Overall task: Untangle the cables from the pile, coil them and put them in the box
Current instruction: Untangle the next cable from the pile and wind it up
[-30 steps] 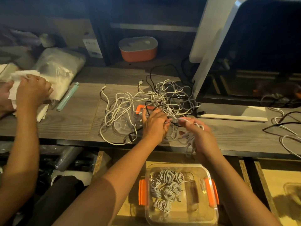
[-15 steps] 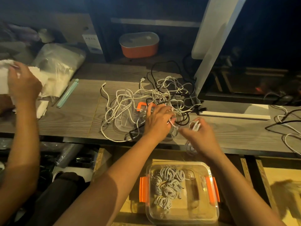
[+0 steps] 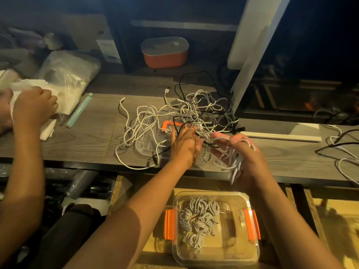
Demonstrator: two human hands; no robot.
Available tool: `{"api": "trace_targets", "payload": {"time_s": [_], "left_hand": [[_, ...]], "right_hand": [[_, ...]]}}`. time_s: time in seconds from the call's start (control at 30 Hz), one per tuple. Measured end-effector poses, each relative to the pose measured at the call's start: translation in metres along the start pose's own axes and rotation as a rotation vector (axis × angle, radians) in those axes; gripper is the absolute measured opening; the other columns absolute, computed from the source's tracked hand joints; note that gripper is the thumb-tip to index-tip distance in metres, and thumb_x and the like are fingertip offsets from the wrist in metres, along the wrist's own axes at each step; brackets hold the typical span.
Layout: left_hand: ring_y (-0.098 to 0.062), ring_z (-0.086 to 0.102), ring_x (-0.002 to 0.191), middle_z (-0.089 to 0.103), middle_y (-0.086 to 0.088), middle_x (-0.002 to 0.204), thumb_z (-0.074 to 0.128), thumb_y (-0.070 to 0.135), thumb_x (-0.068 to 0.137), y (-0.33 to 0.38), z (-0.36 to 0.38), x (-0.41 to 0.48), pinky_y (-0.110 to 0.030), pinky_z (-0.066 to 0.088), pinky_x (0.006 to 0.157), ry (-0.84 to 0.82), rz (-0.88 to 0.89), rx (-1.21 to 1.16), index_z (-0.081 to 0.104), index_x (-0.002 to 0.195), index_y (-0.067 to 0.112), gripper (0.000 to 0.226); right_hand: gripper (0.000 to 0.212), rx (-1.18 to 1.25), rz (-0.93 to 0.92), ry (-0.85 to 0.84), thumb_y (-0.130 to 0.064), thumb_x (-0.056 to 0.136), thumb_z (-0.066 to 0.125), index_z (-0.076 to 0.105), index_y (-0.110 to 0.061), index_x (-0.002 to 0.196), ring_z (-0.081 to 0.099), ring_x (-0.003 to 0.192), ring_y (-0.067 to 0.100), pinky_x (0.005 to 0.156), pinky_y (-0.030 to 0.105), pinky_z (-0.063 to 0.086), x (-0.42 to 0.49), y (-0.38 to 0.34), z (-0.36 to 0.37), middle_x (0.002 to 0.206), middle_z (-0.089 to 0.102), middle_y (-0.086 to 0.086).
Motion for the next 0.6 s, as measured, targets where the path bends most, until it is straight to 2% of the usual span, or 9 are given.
{"api": "trace_targets", "payload": {"time_s": [0.1, 0.23, 0.33, 0.43, 0.47, 0.53, 0.6], "left_hand": [[-0.016, 0.028, 0.138, 0.047, 0.001, 0.139, 0.042, 0.028, 0.097, 0.004, -0.004, -0.001, -0.041, -0.008, 0.117, -0.051, 0.023, 0.003, 0.064, 0.110, 0.019, 0.027], [-0.015, 0.038, 0.130, 0.057, 0.007, 0.127, 0.043, 0.037, 0.098, 0.012, -0.021, -0.008, -0.046, 0.004, 0.113, 0.032, 0.035, 0.036, 0.060, 0.117, 0.026, 0.028], [-0.017, 0.050, 0.109, 0.065, 0.005, 0.102, 0.042, 0.037, 0.098, 0.018, -0.028, -0.014, -0.039, 0.023, 0.098, 0.029, 0.067, 0.042, 0.064, 0.098, 0.025, 0.025], [-0.020, 0.054, 0.094, 0.065, 0.003, 0.090, 0.047, 0.033, 0.096, 0.023, -0.034, -0.021, -0.036, 0.031, 0.086, 0.013, 0.085, -0.002, 0.061, 0.098, 0.021, 0.019], [-0.019, 0.054, 0.088, 0.064, 0.003, 0.086, 0.050, 0.031, 0.095, 0.022, -0.034, -0.022, -0.035, 0.034, 0.084, -0.015, 0.056, -0.067, 0.061, 0.101, 0.020, 0.017], [-0.015, 0.053, 0.072, 0.059, 0.005, 0.075, 0.055, 0.027, 0.093, 0.020, -0.032, -0.024, -0.032, 0.041, 0.072, -0.131, -0.060, -0.379, 0.062, 0.102, 0.021, 0.013], [-0.013, 0.054, 0.066, 0.060, 0.009, 0.073, 0.052, 0.024, 0.095, 0.021, -0.036, -0.027, -0.031, 0.046, 0.067, -0.170, -0.153, -0.673, 0.062, 0.094, 0.025, 0.010]], "right_hand": [[0.014, -0.123, -0.014, 0.034, -0.012, 0.094, 0.046, 0.051, -0.011, 0.081, 0.070, 0.087, 0.022, 0.064, 0.025, 0.056, 0.001, -0.004, -0.002, 0.088, 0.074, 0.011], [0.018, -0.262, 0.008, 0.133, -0.015, 0.096, 0.047, 0.053, -0.014, 0.079, 0.069, 0.089, 0.026, 0.066, 0.034, 0.055, 0.003, 0.000, -0.022, 0.091, 0.074, 0.009], [0.018, -0.297, 0.000, 0.120, -0.015, 0.096, 0.047, 0.055, -0.013, 0.080, 0.069, 0.092, 0.024, 0.074, 0.037, 0.053, 0.003, 0.000, -0.032, 0.093, 0.074, 0.009], [0.018, -0.336, -0.010, 0.098, -0.012, 0.095, 0.048, 0.057, -0.012, 0.080, 0.068, 0.094, 0.022, 0.082, 0.035, 0.050, 0.003, -0.003, -0.035, 0.095, 0.073, 0.009], [0.018, -0.364, -0.020, 0.089, -0.012, 0.095, 0.048, 0.058, -0.012, 0.079, 0.068, 0.094, 0.022, 0.081, 0.034, 0.050, 0.003, -0.005, -0.036, 0.094, 0.073, 0.009], [0.018, -0.480, -0.073, 0.062, -0.013, 0.094, 0.053, 0.060, -0.014, 0.078, 0.066, 0.094, 0.023, 0.081, 0.035, 0.051, 0.003, -0.010, -0.039, 0.092, 0.071, 0.008], [0.012, -0.635, -0.136, -0.003, -0.020, 0.089, 0.058, 0.063, -0.016, 0.079, 0.063, 0.091, 0.025, 0.079, 0.038, 0.049, 0.002, -0.015, -0.041, 0.091, 0.069, 0.008]]}}
Point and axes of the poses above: each hand's wrist, its own x-axis towards the middle knuckle, its own z-axis out of the palm, y = z × x, the point moved 6 cm from there along x, towards the middle knuckle
